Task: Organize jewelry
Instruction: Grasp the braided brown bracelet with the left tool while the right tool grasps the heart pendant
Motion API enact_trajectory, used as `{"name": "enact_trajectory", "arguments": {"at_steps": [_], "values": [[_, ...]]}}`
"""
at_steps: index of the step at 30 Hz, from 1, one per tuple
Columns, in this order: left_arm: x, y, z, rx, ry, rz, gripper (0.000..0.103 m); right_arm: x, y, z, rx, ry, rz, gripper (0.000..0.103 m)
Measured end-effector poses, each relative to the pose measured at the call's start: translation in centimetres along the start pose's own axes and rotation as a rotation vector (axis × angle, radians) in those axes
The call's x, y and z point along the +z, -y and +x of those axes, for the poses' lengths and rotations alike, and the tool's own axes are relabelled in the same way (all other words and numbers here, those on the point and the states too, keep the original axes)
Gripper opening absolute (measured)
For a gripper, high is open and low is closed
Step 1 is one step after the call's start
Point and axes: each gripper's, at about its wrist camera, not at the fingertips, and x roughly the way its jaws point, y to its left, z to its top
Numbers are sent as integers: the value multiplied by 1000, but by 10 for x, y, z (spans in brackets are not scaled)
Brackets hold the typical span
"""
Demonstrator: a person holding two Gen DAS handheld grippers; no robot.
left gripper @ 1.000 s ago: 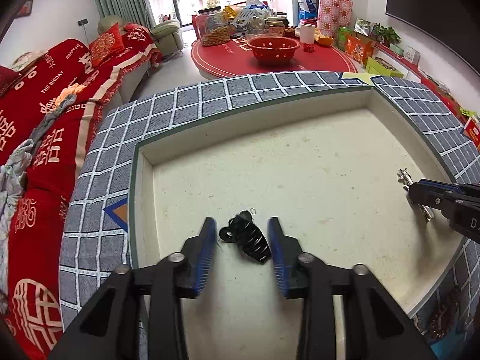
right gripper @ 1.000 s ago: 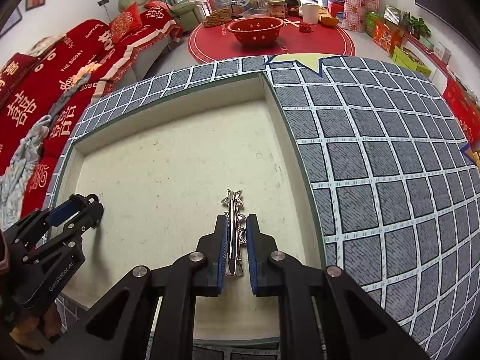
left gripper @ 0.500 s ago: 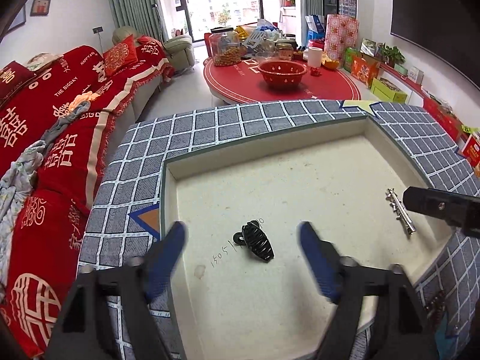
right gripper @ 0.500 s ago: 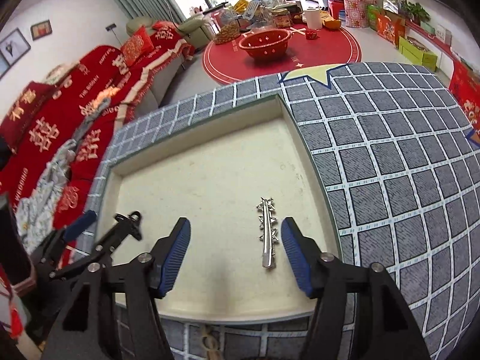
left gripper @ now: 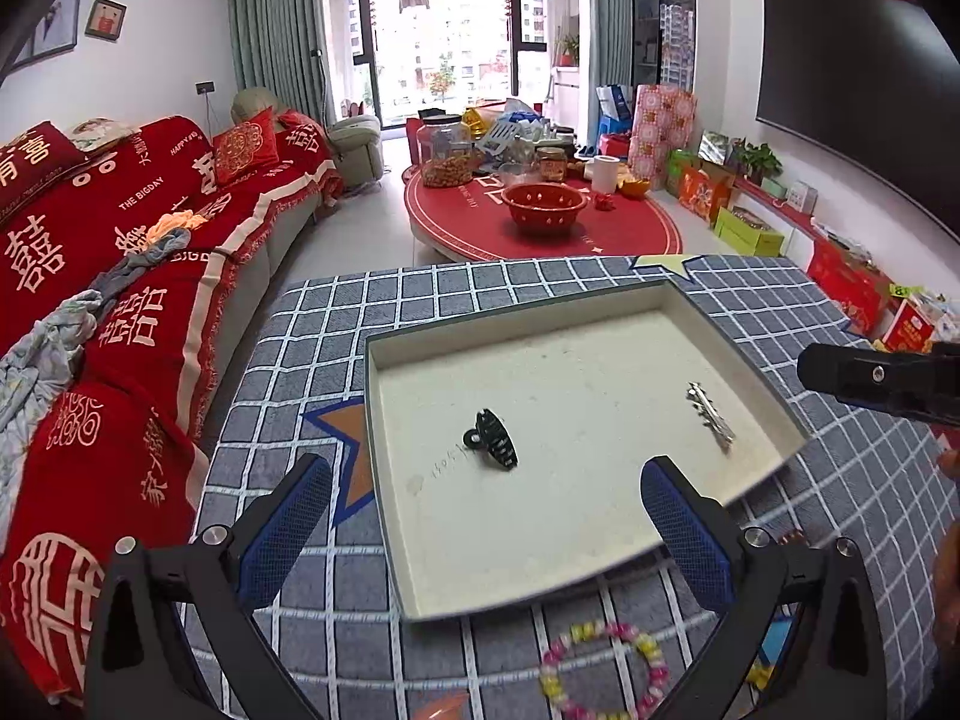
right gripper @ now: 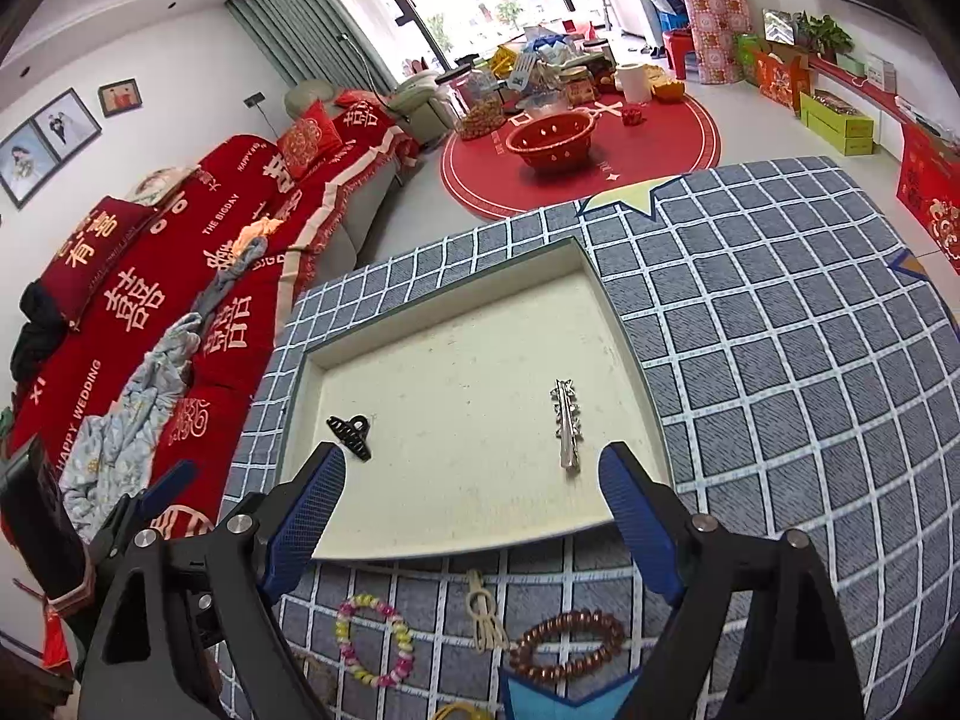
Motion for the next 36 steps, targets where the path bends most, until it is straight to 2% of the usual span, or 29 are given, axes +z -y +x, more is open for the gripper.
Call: {"name": "enact_trajectory", "arguments": {"at_steps": [8,12,20,29,36], "values": [[-31,-10,-35,-76,-32,-27,103,-23,3,-44,-20,64,3,89],[-55,-12,-47,-51,-56,-18,103,-39,9,-62,-18,62,26,89],[-104,-15,-61,10,-126,-21,103,-84,28,-80,-46,-9,51,89],[-143,-12,-57,-39,-218,-33,103,-146,58,-86,-145,-86,93,89],[-155,-12,-45,-2,-245,-39,103,-181,65,-77,-221,-141,73,89]]}}
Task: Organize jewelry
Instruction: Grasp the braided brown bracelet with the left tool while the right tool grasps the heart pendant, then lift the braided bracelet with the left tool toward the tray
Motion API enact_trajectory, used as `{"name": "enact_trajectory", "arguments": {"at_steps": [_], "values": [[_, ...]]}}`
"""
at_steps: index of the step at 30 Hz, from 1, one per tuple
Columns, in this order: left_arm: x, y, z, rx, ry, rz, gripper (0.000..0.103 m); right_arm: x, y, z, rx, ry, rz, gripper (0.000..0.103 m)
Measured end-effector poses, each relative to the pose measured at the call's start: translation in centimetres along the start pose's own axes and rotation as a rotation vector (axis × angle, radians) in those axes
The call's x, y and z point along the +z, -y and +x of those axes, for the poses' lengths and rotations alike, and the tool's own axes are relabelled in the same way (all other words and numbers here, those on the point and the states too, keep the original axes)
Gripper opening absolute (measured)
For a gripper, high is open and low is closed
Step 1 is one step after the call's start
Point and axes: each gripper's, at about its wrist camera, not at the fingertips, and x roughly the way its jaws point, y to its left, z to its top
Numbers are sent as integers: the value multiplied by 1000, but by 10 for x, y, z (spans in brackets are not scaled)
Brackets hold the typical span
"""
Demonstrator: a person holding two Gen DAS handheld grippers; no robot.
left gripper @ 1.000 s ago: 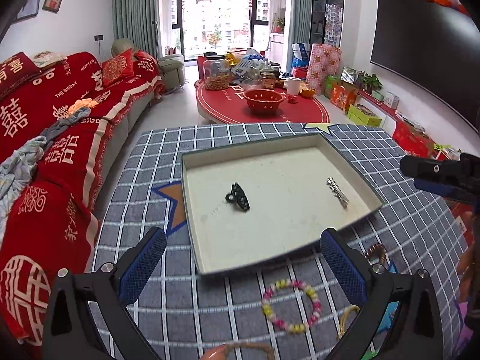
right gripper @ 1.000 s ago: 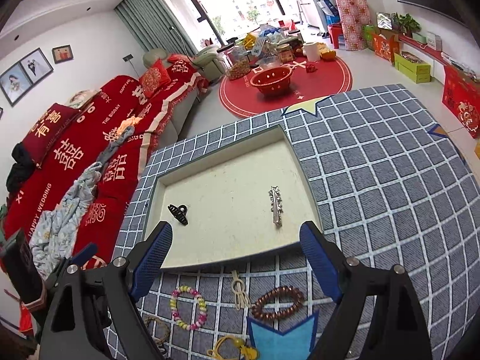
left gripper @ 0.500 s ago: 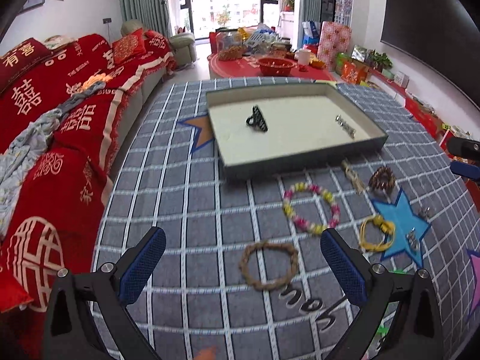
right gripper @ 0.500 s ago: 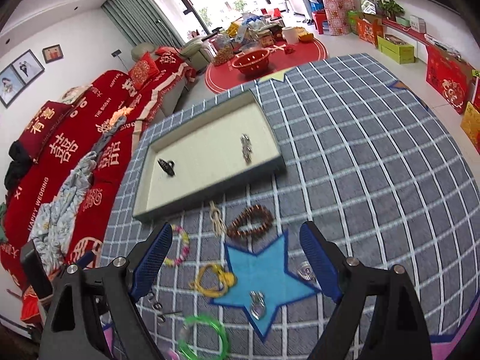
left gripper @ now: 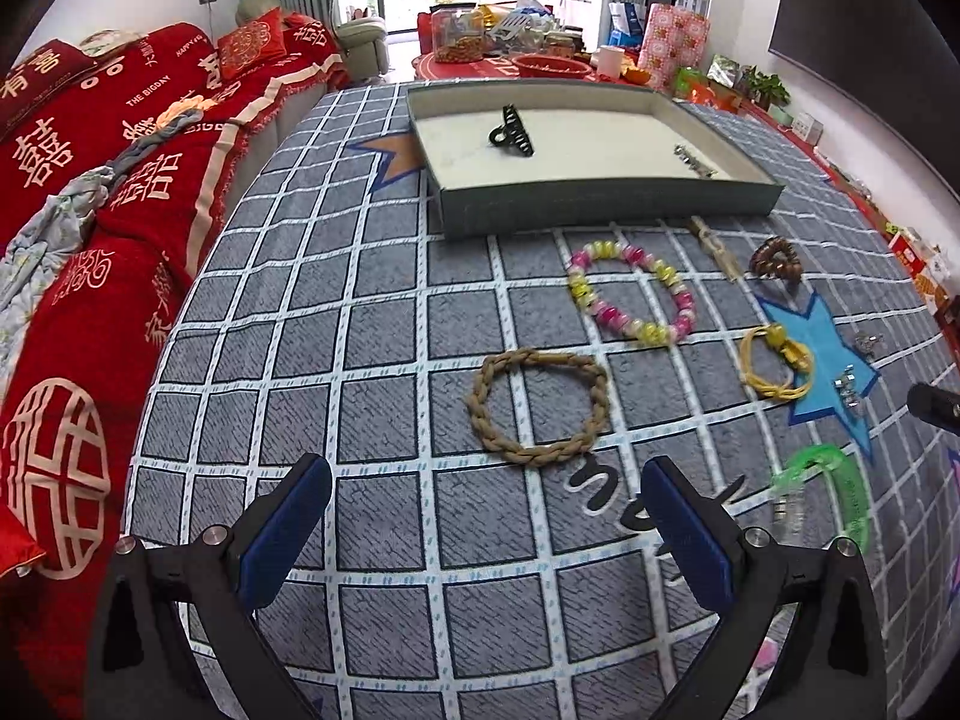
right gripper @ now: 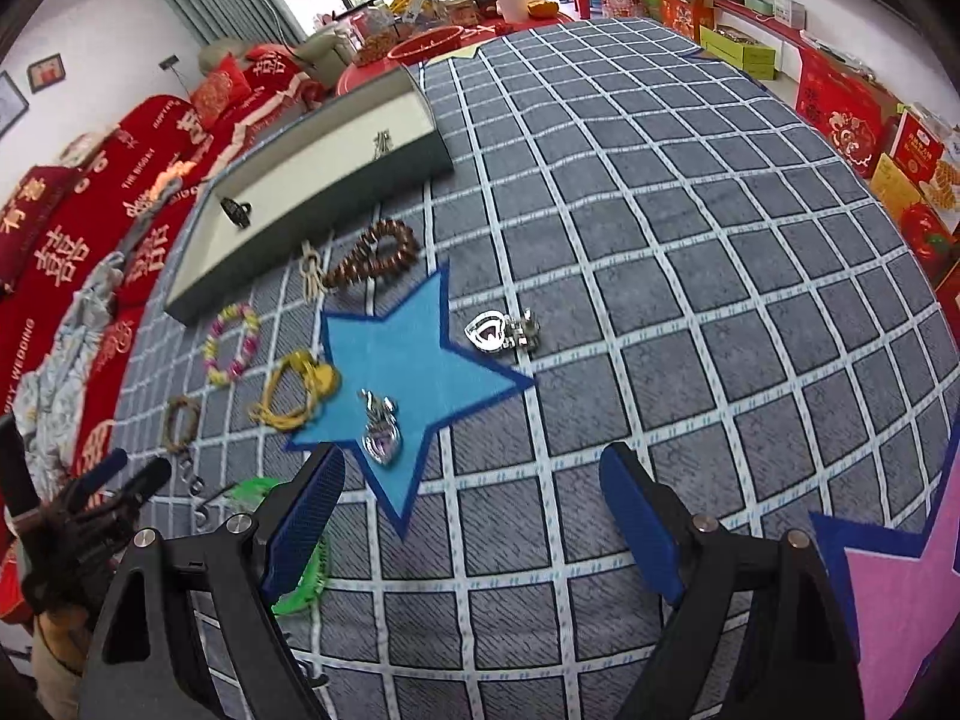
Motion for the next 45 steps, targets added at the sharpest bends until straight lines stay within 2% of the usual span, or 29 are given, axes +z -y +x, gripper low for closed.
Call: {"name": "enact_trajectory", "arguments": {"at_steps": [13,21,24,26,29,30,31,33,35,36,39,41,45], "values": [[9,4,22,31,-4,4,103,-2,-35,26,-103,4,-117,88],[13,6,26,-7,-6,-10,103,-4,-64,38,-205,31,-248,65],[10,10,22,-26,18,13,103,-5,-69,36,-197,33,-264,52],[9,15,17,-38,29,35,88,-5,-70,35,-193,32,-266,42],[9,22,14,-50,37,61,77,-6,-70,34,-185,30,-270,31],[9,23,13,-54,39,66,75,-6,-70,33,-184,30,-273,24],[9,24,12,-58,41,70,72,-6,-70,33,-183,30,-274,21],[8,26,10,-70,48,83,60,-7,-70,33,-181,31,-275,19],[8,28,9,-82,53,95,32,-6,-69,32,-174,34,-268,19],[8,28,8,-92,51,97,26,-6,-68,32,-169,35,-261,19],[9,23,5,-140,44,61,24,-5,-61,29,-130,32,-223,19],[11,19,2,-179,44,31,12,-3,-56,25,-97,30,-194,19],[17,15,-11,-226,61,10,12,6,-44,15,-25,39,-130,19]]}}
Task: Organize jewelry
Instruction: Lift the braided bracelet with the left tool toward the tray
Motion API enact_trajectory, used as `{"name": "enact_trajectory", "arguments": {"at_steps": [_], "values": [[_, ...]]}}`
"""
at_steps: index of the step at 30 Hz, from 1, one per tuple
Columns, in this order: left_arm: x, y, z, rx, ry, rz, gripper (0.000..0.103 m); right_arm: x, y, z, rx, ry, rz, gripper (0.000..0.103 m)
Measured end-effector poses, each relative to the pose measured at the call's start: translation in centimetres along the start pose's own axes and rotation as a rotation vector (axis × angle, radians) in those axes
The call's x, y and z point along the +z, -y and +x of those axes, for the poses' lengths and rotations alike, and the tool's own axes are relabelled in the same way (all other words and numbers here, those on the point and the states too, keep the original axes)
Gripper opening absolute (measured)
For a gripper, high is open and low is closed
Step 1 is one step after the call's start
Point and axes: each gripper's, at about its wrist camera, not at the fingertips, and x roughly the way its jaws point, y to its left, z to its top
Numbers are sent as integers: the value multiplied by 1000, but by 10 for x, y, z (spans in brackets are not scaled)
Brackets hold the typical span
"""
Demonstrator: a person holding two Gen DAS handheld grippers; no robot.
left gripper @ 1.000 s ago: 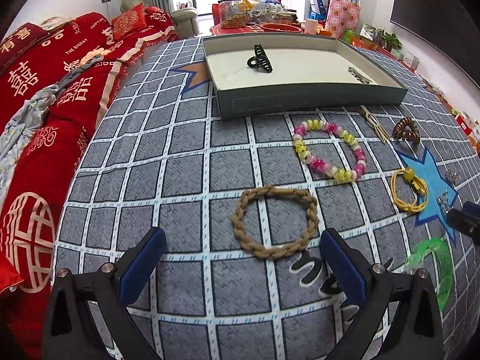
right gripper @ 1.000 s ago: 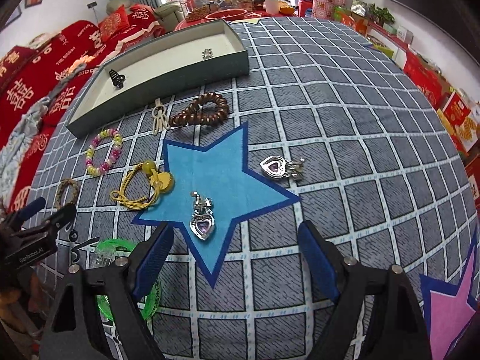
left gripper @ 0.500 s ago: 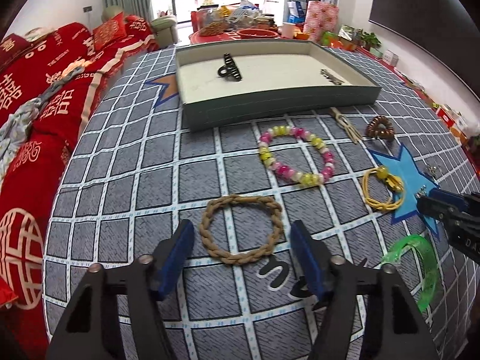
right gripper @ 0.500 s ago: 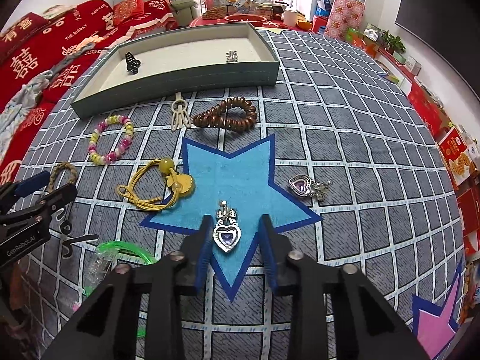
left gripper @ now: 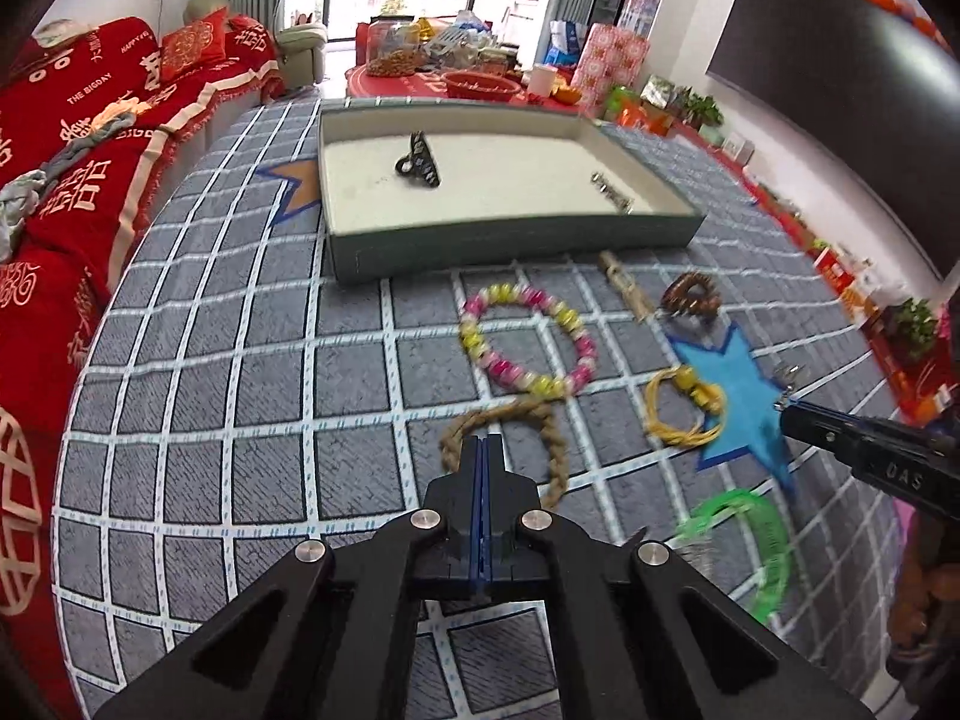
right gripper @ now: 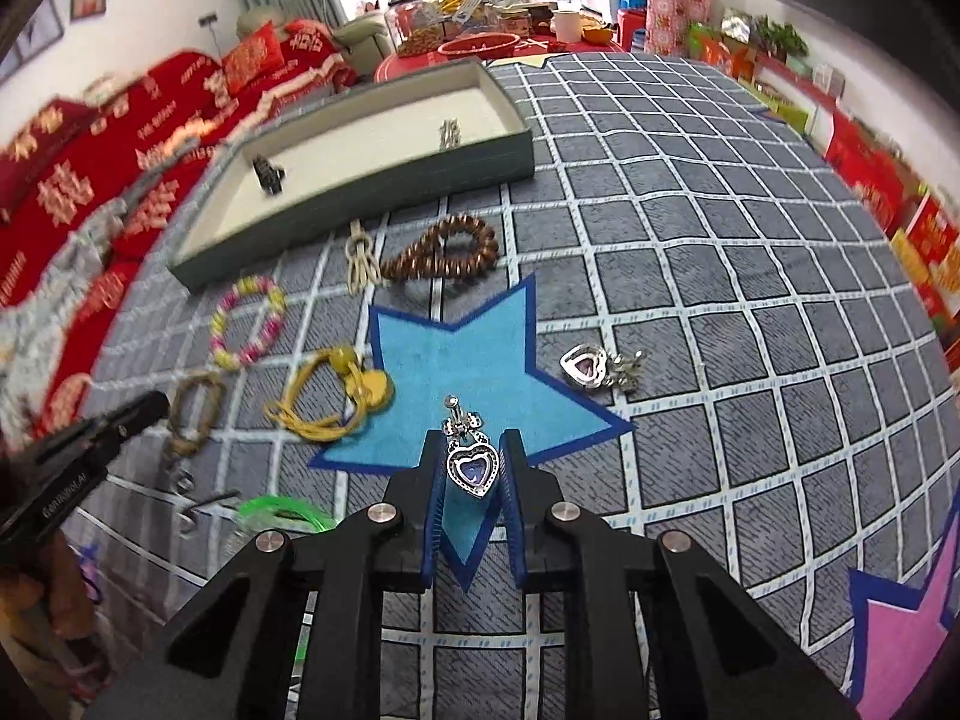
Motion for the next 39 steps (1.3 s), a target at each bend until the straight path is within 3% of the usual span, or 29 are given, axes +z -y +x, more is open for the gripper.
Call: {"name": "enact_trajectory", "arguments": {"at_steps": [9,13,18,24,31,32,33,34,39], "values": [[22,8,-24,-29,57,32,12,27,7,-18,74,41,49,19],[26,12,-24,12,66,79,12,35,2,-18,78,48,31,19],[12,16,-12,122,36,135,13,29,-1,-12,106,25,36,19],[5,10,-6,162,22,145,13,21,3,-10,113,13,49,19],[4,-12,0,171,-1,75,13,19,7,-13,120,18,57,19],[4,-13,1,171,-3,72,18,19,7,-13,122,17,57,19],[3,-13,0,178,-4,72,37,19,6,-13,124,16,58,19],[3,-14,0,189,-7,71,103,19,6,-13,126,15,59,19],[6,-6,12,245,56,152,103,17,2,-15,132,16,56,19]]}}
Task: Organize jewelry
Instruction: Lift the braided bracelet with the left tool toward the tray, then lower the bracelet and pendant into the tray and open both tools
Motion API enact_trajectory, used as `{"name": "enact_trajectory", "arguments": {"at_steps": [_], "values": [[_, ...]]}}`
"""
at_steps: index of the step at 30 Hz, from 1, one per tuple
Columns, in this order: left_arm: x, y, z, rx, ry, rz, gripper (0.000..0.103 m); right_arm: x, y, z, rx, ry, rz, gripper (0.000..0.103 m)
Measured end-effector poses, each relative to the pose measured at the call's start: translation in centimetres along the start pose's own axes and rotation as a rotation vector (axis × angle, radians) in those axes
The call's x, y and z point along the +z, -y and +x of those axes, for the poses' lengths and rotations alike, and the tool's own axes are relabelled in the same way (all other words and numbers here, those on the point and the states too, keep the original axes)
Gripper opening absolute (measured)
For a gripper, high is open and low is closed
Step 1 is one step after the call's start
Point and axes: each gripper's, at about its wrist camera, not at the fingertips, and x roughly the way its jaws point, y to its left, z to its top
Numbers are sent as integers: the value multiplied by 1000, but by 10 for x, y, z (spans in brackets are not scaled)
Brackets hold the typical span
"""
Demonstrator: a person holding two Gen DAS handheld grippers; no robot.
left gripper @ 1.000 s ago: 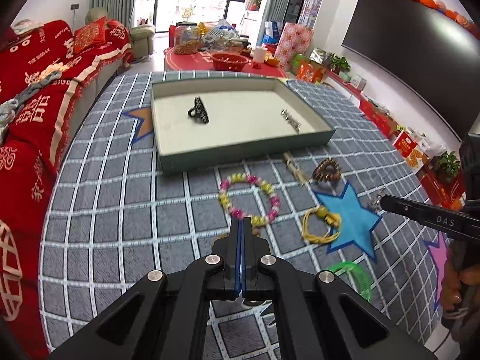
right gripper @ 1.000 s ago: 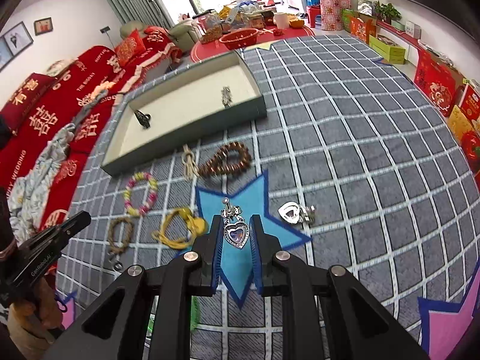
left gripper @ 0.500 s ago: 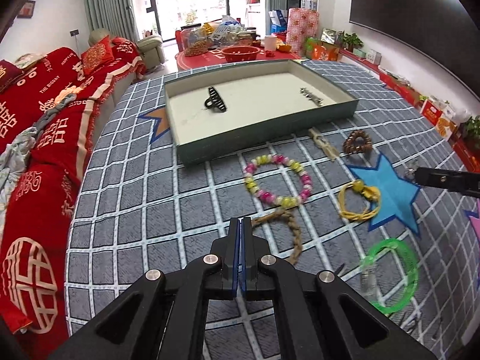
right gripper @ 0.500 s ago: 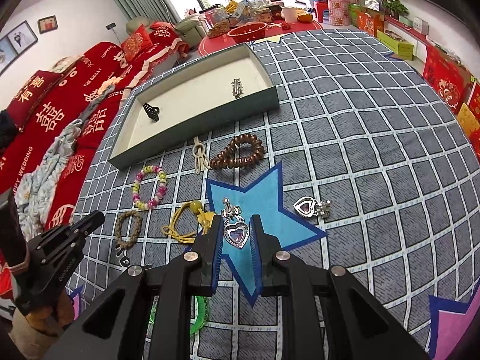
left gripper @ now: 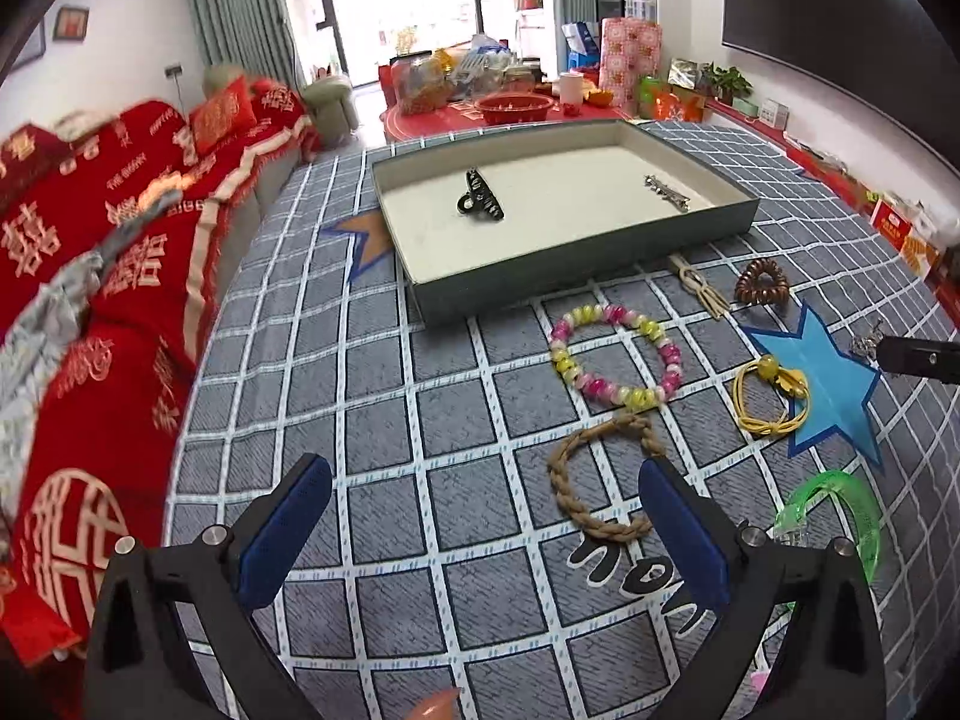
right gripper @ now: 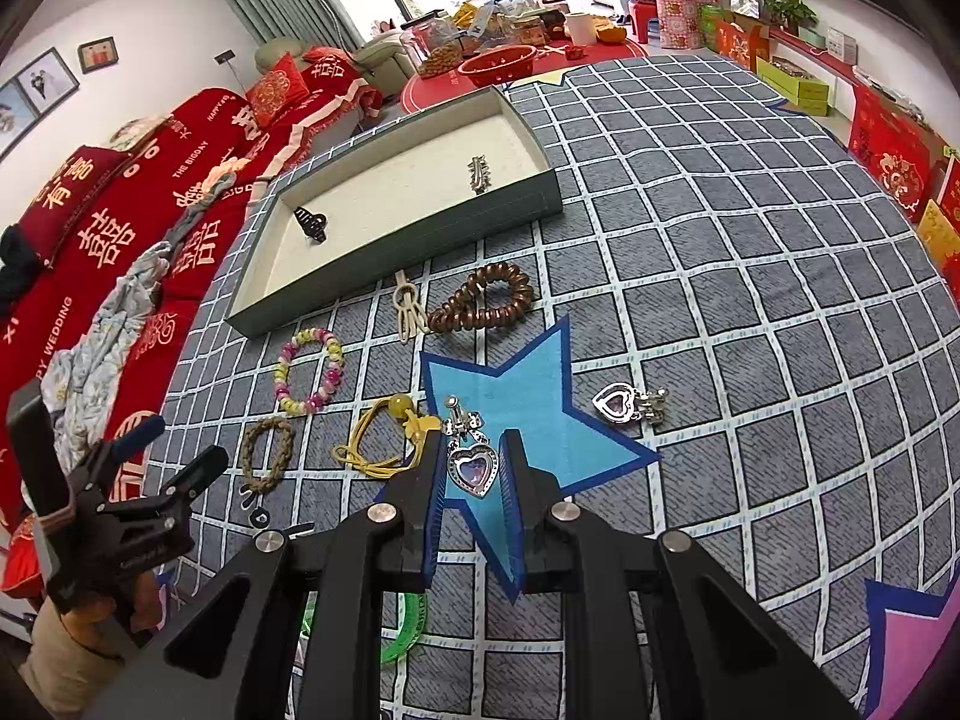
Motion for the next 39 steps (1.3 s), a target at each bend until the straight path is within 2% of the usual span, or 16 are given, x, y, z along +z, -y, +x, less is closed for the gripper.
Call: {"name": "enact_trajectory", "arguments": {"at_steps": [2,7,8,10,12,14,16,19,21,28,33,39], "values": [[3,2,13,19,-7,4,103,0,-1,0,1,1,0,19],[7,1,53,-37,-74,-11,103,-3,-1,-4,3,8,1,19],[7,3,61,-45,-91,-3,93,-3,0,-4,2,8,2,19],[8,8,75,-53,-128,12,84,-3,1,-5,2,10,7,19],[10,8,82,-103,-120,3,66,-2,1,-6,3,13,9,19],[11,14,89,-139,-118,22,18,-3,0,-6,4,15,7,19],[10,17,94,-154,-114,36,19,-3,0,-6,4,16,6,19],[10,12,100,-225,-110,-21,19,-1,-2,-8,8,20,2,19],[13,5,99,-234,-94,-48,19,2,-2,-10,9,25,-2,19],[54,-10,72,-262,1,-80,19,34,-10,-12,23,48,-36,19],[82,-14,56,-240,48,-73,19,72,-26,-8,43,62,-81,19],[122,-25,70,-208,33,-103,19,118,-45,14,61,56,-135,19]]}}
